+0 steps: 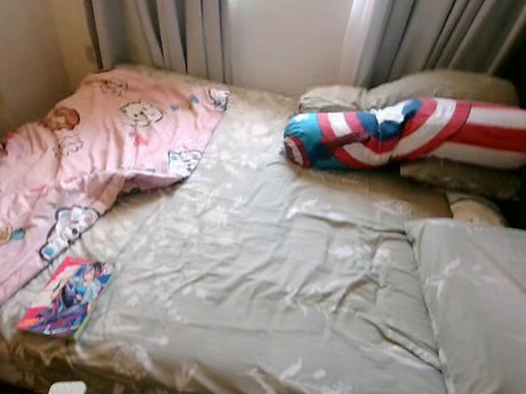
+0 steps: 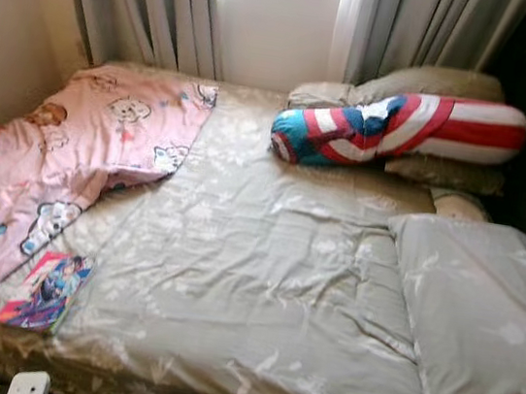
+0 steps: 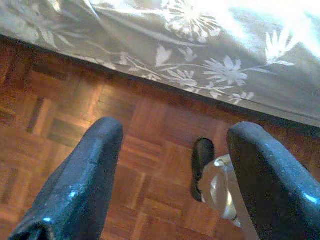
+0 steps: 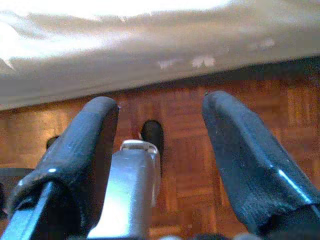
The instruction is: Clean up the room
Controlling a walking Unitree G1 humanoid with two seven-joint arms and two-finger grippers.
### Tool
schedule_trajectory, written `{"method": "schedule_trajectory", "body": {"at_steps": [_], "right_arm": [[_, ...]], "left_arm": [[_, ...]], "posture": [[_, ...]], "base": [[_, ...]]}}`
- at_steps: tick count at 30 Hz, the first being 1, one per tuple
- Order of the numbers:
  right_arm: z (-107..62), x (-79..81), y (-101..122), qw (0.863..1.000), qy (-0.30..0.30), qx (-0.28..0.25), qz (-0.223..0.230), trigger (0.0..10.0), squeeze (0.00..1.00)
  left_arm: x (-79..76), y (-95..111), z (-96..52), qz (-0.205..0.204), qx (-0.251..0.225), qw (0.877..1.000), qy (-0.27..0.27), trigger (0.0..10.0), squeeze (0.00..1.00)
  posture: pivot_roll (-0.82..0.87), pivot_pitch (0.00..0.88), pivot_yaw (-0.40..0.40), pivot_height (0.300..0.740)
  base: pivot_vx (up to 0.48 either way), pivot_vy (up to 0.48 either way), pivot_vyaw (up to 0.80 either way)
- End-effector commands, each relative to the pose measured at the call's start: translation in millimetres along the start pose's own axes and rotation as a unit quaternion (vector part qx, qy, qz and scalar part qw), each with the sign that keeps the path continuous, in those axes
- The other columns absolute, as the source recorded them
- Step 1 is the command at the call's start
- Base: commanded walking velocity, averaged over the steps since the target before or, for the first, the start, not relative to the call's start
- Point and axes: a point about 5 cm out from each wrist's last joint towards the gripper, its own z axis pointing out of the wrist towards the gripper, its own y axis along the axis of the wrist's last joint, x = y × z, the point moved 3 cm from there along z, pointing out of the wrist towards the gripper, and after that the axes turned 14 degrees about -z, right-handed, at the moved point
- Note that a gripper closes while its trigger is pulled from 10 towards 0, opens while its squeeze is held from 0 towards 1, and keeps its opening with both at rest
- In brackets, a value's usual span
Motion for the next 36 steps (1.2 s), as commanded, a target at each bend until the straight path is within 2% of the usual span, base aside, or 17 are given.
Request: {"method": "schedule_trajectory", "body": {"at_steps": [1, 20, 30, 36], "right_arm": [[0.4, -1.1, 3.2, 1.0, 0.001, -0.004, 0.002, 10.0, 0.0], [-0.8, -5.0, -1.0, 1.0, 0.001, -0.002, 0.003, 10.0, 0.0], [0.3, 6.9, 0.5, 1.0, 0.008, -0.004, -0.001, 10.0, 0.0], [-0.7, -2.4, -0.9, 1.0, 0.005, -0.005, -0.003, 10.0, 0.0]], "left_arm": [[6.0, -5.8, -2.2, 0.004, 0.01, 1.0, 0.006, 10.0, 0.0], [15.3, -7.7, -5.1, 0.001, 0.011, 1.0, 0.012, 10.0, 0.0], [10.2, -9.0, -3.9, 0.002, 0.013, 1.0, 0.01, 10.0, 0.0], [6.0, -8.9, -2.7, 0.001, 0.013, 1.0, 0.009, 10.0, 0.0]], "posture": [[0.03, 0.0, -0.009, 0.74], [0.03, 0.0, -0.009, 0.74], [0.03, 0.0, -0.009, 0.74], [0.03, 0.0, -0.011, 0.74]], "base": [[0.0, 0.33, 0.0], [0.0, 0.331, 0.0], [0.0, 0.331, 0.0], [0.0, 0.33, 0.0]]}}
